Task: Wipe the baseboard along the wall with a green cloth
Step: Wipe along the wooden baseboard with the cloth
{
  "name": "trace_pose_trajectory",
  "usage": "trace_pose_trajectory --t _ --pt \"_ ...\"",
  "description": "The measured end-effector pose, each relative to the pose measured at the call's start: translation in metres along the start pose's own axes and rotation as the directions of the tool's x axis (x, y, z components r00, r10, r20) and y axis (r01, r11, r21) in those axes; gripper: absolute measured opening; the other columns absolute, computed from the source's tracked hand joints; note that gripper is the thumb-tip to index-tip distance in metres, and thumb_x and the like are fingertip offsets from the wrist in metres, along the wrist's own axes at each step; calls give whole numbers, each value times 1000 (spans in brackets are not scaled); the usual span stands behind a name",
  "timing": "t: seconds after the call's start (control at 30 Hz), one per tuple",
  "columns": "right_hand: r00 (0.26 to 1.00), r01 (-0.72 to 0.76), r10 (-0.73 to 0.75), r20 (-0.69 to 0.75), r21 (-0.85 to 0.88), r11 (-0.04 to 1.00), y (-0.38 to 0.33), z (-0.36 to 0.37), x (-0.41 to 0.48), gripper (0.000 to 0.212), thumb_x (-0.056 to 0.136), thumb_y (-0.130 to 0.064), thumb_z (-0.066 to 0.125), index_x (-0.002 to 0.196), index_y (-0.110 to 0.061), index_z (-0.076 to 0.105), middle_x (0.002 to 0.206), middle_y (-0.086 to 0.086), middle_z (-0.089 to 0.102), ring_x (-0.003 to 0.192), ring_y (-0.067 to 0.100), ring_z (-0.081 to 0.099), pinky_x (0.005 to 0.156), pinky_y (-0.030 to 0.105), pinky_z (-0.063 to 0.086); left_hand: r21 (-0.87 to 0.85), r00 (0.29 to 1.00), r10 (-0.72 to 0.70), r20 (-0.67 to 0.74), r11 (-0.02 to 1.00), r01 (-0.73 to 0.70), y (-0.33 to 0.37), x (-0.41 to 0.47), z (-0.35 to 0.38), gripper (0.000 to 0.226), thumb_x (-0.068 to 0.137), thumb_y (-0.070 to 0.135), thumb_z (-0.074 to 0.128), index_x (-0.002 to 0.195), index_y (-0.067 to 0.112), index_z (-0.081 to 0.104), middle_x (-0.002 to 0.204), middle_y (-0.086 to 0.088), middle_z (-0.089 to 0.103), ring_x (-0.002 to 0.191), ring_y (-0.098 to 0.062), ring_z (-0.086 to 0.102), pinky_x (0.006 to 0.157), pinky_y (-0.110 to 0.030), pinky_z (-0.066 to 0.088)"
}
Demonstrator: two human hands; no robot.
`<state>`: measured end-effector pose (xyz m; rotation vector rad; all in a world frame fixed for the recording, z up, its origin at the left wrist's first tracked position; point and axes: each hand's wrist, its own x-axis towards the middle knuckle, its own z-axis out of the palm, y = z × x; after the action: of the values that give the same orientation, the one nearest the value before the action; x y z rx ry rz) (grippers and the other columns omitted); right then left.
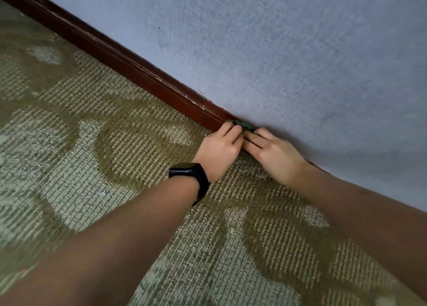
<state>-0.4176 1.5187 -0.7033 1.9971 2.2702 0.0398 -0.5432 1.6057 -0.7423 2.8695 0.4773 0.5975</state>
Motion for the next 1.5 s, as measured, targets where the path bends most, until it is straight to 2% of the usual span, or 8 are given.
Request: trace_pose_trajectory --t 0.27,0.47,0.63,0.87,1.03,1.17,1.37,1.5 --pt "987 151 -158 -39 -135 979 11 10 -8 33 73 -9 47 85 -7 77 87 4 78 79 16 71 77 21 55 70 998 61 2 996 -61 5 -2 1 34 82 3 40 91 -5 71 95 -17 73 89 -27 69 63 -31 60" --pt "975 187 -203 -86 -162 969 -13 14 56 25 56 -22 84 78 -13 78 81 -3 78 77 12 70 70 16 57 142 975 -221 34 966 214 -27 -10 -19 23 76 -9 59 97 -14 68 103 -28 69 97 -39 66 70 -45 61" --pt "981 187 -193 -27 -150 971 -10 10 65 35 93 -8 44 127 -1 51 132 14 55 123 27 45 108 29 36 126 939 -339 53 935 331 -24 -5 -22 22 76 -11 62 97 -15 67 105 -30 67 98 -41 65 79 -48 58" --pt "975 200 -189 115 -98 975 4 7 39 40 95 -3 36 134 6 39 143 22 41 133 33 30 115 35 24 62 913 -409 17 911 407 13 6 -14 27 68 -15 71 95 -13 68 100 -26 69 90 -36 67 74 -42 60" --pt "971 236 -229 64 -129 963 5 -2 32 20 66 -25 72 84 -17 78 86 -4 78 86 8 69 79 14 55 89 905 -423 38 904 419 21 11 -16 21 80 -10 61 101 -12 66 110 -25 65 98 -34 64 72 -43 59" --pt "959 285 -279 58 -216 934 4 7 39 20 64 -28 73 81 -18 78 83 -7 78 84 5 70 82 13 53 102 903 -430 9 898 427 15 6 -18 23 72 -12 70 95 -12 68 105 -26 68 95 -35 68 67 -41 62" --pt "964 251 -234 130 -136 958 -14 6 81 78 72 -4 -9 129 10 42 137 25 47 130 34 36 113 36 27 123 904 -428 8 897 424 -27 -5 -17 32 78 -13 63 110 -14 61 119 -30 61 110 -41 59 86 -49 56" --pt "975 217 -204 84 -195 957 -21 2 96 63 77 -4 13 106 -4 69 110 12 71 104 23 63 95 26 49 129 949 -316 14 941 312 -56 -12 -21 29 75 -14 67 104 -16 64 112 -31 64 102 -41 64 79 -47 58"
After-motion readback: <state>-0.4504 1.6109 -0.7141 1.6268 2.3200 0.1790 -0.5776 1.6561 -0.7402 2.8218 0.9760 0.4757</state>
